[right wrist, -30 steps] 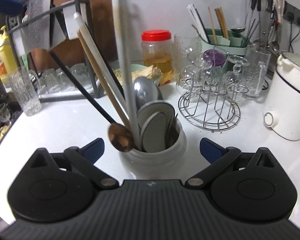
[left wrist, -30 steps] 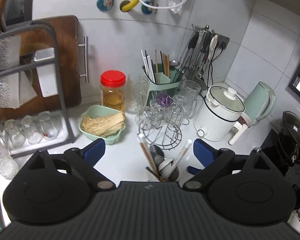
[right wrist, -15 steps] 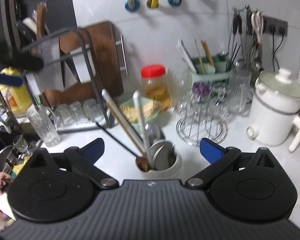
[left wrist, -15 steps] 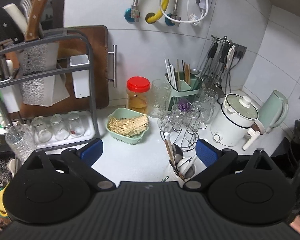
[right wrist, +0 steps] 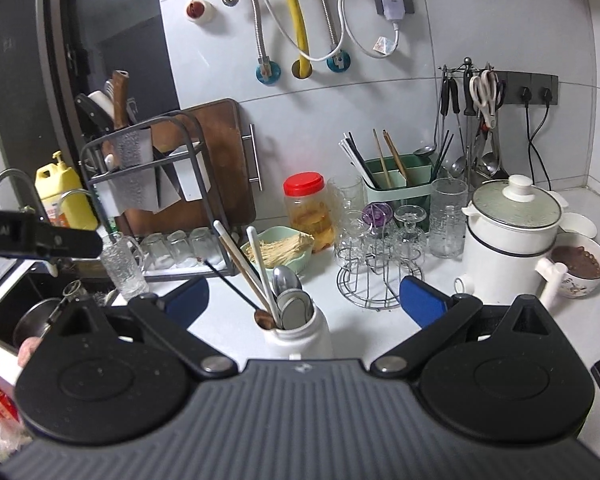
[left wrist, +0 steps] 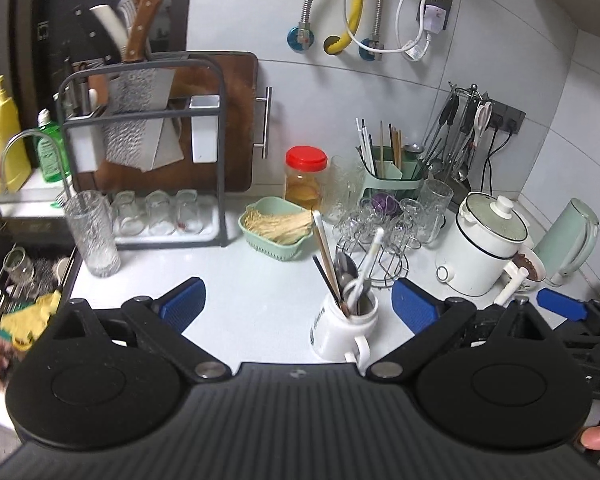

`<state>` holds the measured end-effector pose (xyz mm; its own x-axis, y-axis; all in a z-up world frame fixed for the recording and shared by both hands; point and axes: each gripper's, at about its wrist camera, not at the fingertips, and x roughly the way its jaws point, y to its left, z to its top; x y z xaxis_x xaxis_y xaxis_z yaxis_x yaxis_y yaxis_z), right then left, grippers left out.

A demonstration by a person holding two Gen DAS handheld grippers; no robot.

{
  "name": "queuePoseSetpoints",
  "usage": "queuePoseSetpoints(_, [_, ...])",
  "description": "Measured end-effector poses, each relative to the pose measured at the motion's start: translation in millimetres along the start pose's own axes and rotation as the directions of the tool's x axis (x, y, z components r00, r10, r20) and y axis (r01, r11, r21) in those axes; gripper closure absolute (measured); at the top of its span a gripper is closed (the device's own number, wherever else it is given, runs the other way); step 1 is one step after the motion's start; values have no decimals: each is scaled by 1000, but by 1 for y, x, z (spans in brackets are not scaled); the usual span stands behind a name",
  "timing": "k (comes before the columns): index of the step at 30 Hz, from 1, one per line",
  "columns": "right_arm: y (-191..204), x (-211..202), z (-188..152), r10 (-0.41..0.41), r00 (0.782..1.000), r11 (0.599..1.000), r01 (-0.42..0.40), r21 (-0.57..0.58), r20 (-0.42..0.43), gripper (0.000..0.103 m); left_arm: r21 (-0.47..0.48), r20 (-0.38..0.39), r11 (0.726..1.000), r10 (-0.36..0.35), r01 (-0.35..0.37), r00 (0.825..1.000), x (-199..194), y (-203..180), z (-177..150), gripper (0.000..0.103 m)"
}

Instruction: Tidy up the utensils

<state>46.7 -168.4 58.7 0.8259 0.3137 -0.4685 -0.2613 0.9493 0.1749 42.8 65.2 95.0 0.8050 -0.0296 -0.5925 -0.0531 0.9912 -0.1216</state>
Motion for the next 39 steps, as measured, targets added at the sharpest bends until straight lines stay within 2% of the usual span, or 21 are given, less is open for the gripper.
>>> queuePoseSetpoints(8, [-14, -33, -19, 34, 999, 999, -34, 13, 7, 0, -31, -19, 998, 51, -51, 999, -27, -19, -44, 2])
queuePoseSetpoints(16, [-21, -53, -38, 48, 999, 999, -48, 10, -7, 0, -62, -39, 995, 70, -72, 997, -40, -28, -79, 2])
queuePoseSetpoints(31, [-15, -64, -67, 90, 994, 995, -92, -28, -65, 0, -113, -70, 987, 110, -118, 991, -58, -32, -126, 2])
queuePoseSetpoints(39, [-17, -61, -76, 100, 991, 994, -103, -22, -88, 0, -125, -70, 984, 123, -131, 990, -67, -35, -137, 2])
